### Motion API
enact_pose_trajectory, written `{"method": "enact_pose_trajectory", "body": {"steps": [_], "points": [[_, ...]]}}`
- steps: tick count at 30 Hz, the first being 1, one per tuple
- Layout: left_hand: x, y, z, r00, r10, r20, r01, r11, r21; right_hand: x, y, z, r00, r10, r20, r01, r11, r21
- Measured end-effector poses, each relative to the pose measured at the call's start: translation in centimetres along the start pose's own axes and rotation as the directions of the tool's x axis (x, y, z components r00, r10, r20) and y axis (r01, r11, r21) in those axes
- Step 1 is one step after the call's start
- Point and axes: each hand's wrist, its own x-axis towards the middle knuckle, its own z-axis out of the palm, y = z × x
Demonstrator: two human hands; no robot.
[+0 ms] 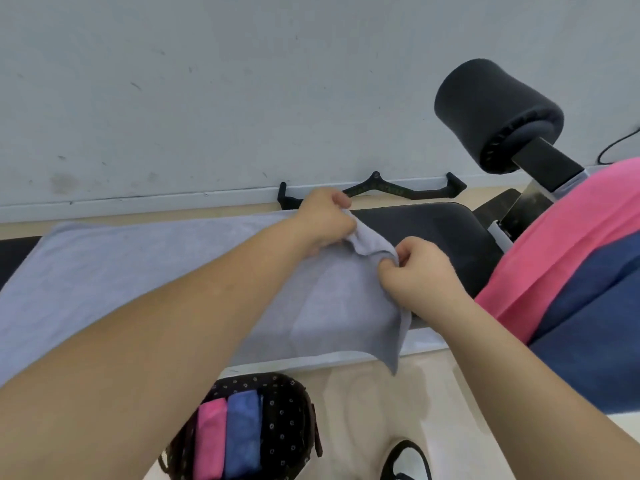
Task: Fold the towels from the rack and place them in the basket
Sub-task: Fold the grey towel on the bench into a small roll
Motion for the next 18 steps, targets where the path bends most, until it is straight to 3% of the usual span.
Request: {"method": "enact_pose_trajectory", "body": {"steps": [3, 5, 8, 10, 13, 15, 18], "points": [[1.5, 3.4, 1.0, 1.000, 0.015, -0.021, -0.021, 0.960, -0.280, 1.0, 1.7, -0.7, 0.976, 0.169, -0.140, -0.119, 0.942, 0.314], [2.2, 4.3, 1.7, 1.000, 0.024, 0.015, -0.018, 0.948, -0.319, 1.5, 2.7, -0.9, 0.951, 0.239, -0.196, -0.143, 0.903, 0.405], [1.5, 3.3, 2.7, 0.982, 0.187, -0.025, -0.183, 0.978, 0.104, 1.0, 3.0, -1.7, 0.975, 0.151, -0.166, -0.111, 0.967, 0.230], [0.5, 1.7, 3.2, 0.941, 0.338, 0.019, -0.318, 0.863, 0.394, 0.4, 3.0, -2.4, 0.995, 0.070, -0.077, -0.068, 0.997, 0.037], [-0.6, -1.0, 4.6, 0.918, 0.231, 0.322, -0.395, 0.605, 0.691, -1.0, 2.2, -2.6, 0.991, 0.079, 0.109, -0.053, 0.974, -0.222], [-1.0, -2.2, 5.3, 0.910, 0.173, 0.377, -0.412, 0.487, 0.770, -2.0, 1.9, -2.0, 0.979, 0.115, 0.169, -0.055, 0.945, -0.322], [-2.0, -2.3, 5.5, 0.900, 0.348, 0.263, -0.423, 0.548, 0.722, -2.8, 2.0, -1.3, 0.981, 0.104, 0.165, -0.037, 0.931, -0.364]]}}
